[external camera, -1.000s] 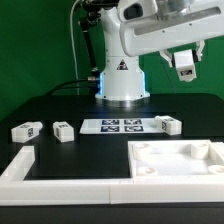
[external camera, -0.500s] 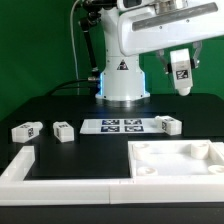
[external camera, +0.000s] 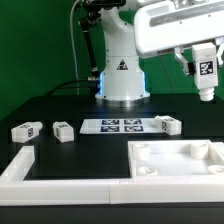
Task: Assemble square table
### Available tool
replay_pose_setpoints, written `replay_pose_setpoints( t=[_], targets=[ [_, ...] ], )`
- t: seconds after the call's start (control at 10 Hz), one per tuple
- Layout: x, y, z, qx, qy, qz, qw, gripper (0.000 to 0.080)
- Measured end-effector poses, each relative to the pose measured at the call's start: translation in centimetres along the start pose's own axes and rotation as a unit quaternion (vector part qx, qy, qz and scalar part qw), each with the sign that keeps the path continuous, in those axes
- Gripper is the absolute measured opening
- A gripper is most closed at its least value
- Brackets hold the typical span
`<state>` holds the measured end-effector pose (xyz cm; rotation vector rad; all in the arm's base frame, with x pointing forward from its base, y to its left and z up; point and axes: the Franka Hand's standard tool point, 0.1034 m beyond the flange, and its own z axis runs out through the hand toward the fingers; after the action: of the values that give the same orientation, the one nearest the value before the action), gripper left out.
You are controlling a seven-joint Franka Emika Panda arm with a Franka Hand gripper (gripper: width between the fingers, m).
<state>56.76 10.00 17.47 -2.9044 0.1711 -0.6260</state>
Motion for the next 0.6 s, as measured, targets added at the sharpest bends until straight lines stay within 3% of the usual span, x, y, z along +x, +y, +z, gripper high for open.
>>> replay_pose_setpoints(
  t=[0.2,0.3,0.6],
  targets=[
    [-0.2,0.0,0.3,-0.001,0.001,-0.019,1.0,0.0287],
    [-0.8,-0.2,1.5,-0.003,0.0,-0.06,0.998,0.0287],
    [1.9,0.2,4.0,-0.005,0.008,-0.114,0.993,0.0287]
  ],
)
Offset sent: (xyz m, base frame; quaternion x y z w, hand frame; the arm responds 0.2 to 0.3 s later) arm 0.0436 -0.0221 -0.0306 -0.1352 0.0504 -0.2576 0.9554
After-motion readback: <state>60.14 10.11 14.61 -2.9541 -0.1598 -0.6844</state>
